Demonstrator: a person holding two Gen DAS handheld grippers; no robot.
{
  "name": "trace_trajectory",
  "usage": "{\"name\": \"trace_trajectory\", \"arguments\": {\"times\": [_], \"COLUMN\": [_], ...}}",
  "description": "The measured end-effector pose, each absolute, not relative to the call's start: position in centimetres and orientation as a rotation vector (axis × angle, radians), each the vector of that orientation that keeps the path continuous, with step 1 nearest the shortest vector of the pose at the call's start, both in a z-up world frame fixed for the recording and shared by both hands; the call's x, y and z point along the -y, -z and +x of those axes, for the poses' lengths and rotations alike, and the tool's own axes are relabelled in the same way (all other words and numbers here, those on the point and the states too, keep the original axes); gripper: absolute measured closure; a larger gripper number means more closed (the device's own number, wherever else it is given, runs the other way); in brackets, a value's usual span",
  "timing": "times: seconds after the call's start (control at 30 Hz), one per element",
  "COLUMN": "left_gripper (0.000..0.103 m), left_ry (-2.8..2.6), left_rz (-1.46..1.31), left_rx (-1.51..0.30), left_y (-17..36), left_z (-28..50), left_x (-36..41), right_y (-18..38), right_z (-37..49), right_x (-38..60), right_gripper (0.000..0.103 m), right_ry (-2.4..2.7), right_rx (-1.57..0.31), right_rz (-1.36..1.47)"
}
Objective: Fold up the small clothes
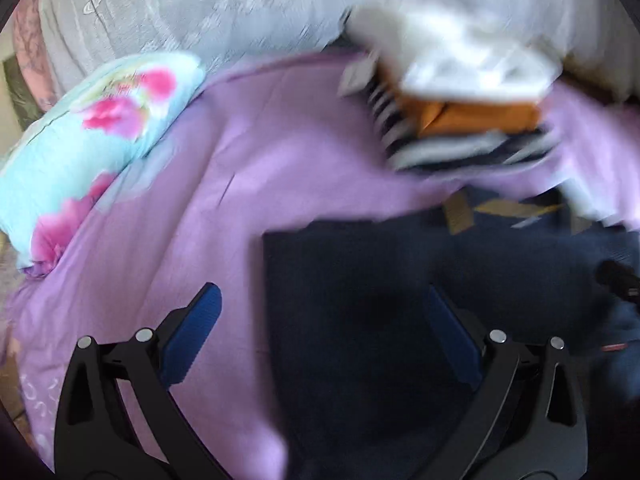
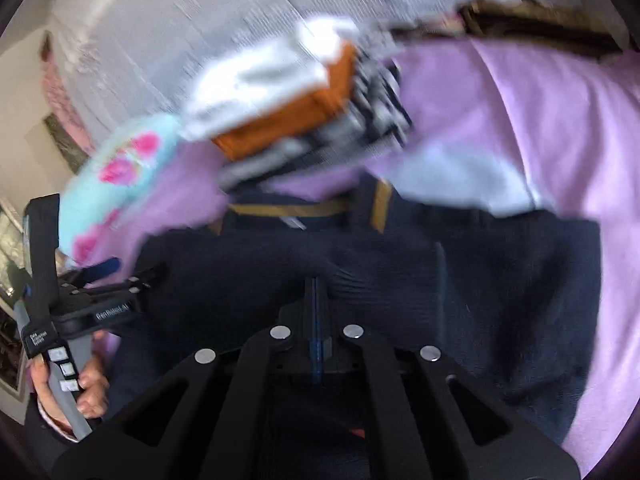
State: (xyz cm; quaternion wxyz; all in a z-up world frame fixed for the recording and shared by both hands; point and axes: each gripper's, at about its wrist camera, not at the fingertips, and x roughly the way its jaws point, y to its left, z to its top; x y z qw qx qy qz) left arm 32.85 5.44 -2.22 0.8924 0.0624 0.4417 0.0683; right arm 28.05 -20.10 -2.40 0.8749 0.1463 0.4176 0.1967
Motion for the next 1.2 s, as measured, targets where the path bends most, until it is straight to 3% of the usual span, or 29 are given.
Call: {"name": "trace_trajectory", "arguments": {"times": [0.07, 0.33, 0.43, 0.53, 0.63, 0.97, 1.07, 1.2], "left_gripper": [0.002, 0.002, 0.002, 0.002, 0.002, 0.002, 0.002, 0.002], "left_ry": [-0.084, -0.042, 0.066, 0.046, 0.009, 0.046, 0.032, -0.003], "left_rz": [0.012, -0.178, -0.134, 0.025, 0.091, -0.001, 0.062, 0.100], "left_rx": [-0.952, -0.840, -0.822, -0.884, -0.957, -0.882, -0.927, -0.965], "left_y": [3.2, -0.7, -1.4, 1.1, 3.2, 0.5, 1.6, 2.8], "left_z": [33.0, 30.3, 29.6, 29.8, 30.7, 25.0, 24.2, 24.0], "left_x": [-7.2, -10.5, -7.8, -4.6, -3.8, -5.7, -4.9, -4.7], "right_y": [3.7, -0.3, -0.9, 2.2, 4.2, 0.1, 0.8, 3.9], "right_z": [28.8, 26.0, 26.2, 27.1, 28.3, 21.3, 20.7, 21.1], "right_x": [22.7, 24.1, 20.9, 19.1, 22.2, 23.6, 22.0, 22.9], "right_gripper": [0.103, 0.101, 0.101, 0.100, 0.103, 0.098, 0.085, 0.089], "right_ry": [-0.484, -0.350, -0.465, -0.477, -0.538, -0.485, -0.480, -0.490], "right_rx": [-0.912, -0.729, -0.747, -0.875, -0.947, -0.776, -0.806, -0.923], "right_rz": [0.481, 0.375, 0.341, 0.285, 0.506, 0.367, 0.293, 0.374]}}
